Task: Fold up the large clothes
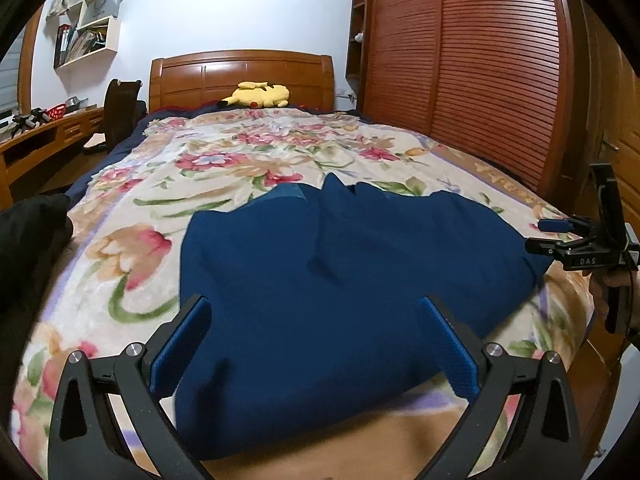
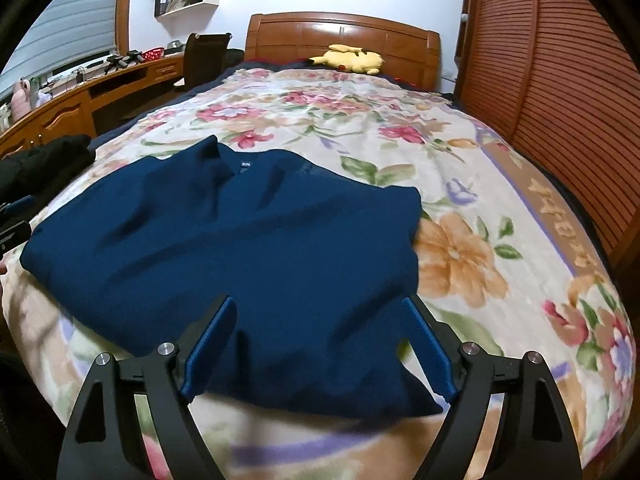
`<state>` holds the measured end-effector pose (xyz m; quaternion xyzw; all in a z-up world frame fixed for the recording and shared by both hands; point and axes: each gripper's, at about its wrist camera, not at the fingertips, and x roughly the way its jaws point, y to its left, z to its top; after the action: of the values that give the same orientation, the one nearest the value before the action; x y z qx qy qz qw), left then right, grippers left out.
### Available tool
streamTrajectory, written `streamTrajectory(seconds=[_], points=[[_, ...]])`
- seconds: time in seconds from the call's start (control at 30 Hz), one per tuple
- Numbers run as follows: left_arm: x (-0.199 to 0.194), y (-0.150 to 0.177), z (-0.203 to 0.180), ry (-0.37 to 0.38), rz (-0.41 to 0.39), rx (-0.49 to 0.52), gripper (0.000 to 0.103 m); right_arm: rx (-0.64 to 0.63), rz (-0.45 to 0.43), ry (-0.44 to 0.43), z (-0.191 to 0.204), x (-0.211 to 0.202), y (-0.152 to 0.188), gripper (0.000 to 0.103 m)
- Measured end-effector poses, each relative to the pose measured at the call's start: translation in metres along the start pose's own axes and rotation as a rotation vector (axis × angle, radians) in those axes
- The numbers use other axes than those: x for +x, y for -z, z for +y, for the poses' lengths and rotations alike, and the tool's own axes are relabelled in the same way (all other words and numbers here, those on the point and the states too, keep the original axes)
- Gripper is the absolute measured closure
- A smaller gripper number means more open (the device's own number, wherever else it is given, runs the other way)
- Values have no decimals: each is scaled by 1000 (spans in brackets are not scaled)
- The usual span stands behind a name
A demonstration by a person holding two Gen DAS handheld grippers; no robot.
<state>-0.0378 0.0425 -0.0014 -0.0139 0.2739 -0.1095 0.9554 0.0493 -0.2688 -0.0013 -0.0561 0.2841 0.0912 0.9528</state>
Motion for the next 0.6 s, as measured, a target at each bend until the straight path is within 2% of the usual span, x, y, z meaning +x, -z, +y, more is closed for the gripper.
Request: streamTrajectory(seconds=[0.4, 0.6], points=[[14, 5, -21, -5, 27, -2, 0, 32, 16, 34, -5, -8, 9, 18], [28, 11, -23, -15, 73, -20, 0, 52, 14, 58, -6, -11, 10, 18]])
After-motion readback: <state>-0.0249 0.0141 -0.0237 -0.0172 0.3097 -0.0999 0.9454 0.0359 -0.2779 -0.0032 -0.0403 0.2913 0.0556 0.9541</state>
